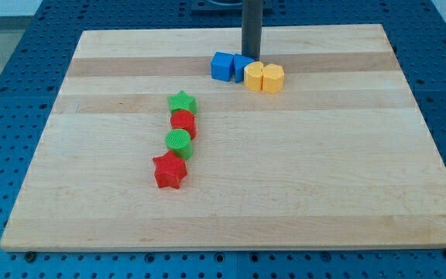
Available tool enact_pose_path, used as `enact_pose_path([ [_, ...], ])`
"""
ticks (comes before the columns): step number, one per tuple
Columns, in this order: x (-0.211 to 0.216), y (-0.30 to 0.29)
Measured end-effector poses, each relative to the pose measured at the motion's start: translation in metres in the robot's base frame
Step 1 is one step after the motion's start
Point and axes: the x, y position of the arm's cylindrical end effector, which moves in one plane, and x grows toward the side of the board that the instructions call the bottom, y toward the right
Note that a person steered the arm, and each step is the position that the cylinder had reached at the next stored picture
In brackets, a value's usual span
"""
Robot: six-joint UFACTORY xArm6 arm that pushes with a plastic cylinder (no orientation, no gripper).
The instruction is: Place the blue blocks to the top left side of the yellow heart
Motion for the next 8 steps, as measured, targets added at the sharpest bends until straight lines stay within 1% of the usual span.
enact_pose_path([
  [1,-0.001,0.0],
  [3,0.005,-0.019],
  [5,0.005,-0.019],
  [6,-0.025,-0.019],
  [7,-0.036,-0.029],
  [8,-0.036,-0.042],
])
